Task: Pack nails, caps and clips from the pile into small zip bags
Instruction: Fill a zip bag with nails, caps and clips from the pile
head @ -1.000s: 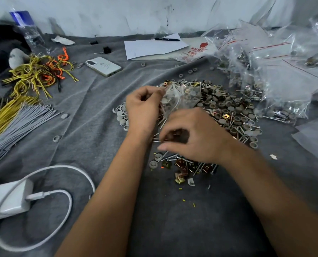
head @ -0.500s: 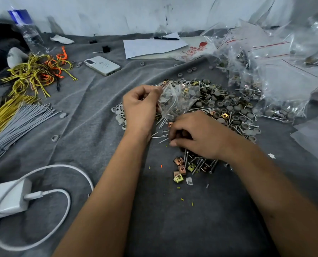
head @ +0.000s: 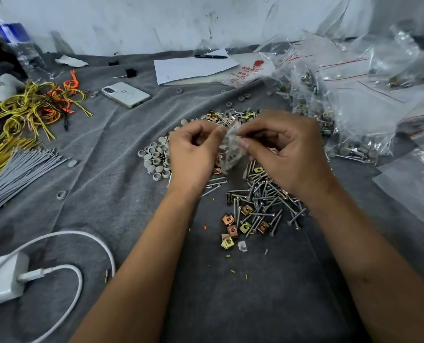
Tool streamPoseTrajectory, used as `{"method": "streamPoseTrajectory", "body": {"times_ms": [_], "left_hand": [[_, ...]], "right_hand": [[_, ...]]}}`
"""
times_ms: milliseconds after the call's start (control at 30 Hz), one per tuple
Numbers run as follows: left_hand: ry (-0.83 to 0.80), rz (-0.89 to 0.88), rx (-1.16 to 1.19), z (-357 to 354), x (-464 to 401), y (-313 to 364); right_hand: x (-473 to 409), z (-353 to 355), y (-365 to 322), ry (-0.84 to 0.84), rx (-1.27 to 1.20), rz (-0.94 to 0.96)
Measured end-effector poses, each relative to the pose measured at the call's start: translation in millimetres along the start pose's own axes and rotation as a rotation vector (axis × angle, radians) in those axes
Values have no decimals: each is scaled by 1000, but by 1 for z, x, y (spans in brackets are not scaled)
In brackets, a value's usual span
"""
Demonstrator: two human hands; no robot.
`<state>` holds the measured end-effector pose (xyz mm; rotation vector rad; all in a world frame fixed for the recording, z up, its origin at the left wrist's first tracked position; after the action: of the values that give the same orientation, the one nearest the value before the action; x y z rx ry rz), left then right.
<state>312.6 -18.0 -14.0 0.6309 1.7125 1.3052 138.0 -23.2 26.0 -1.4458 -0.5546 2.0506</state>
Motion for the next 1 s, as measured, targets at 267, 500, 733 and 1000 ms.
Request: {"method": "streamPoseTrajectory", "body": {"times_ms": [267,500,733,1000], "left_hand": [[-90,1,13,-7,5,0],[-14,76,61,1,0,-4],[156,100,174,17,-10,-4],[379,-90,142,40,-17,13]], "right_hand": [[-1,1,-3,34,251,119],[-2,8,1,119,236,56],[7,-14,10,-102,354,-50],[16,-44,12,-460,471,-46]]}}
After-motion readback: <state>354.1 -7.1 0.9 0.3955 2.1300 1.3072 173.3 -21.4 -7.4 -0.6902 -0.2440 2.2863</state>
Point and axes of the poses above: each hand's wrist, its own x-axis away from the middle knuckle, its own z-axis out of the back of the hand, y = z × x, the point moved 4 cm from there along -x, towards the middle knuckle, and after that the axes turned 6 degrees about y, right-handed, at the moved point
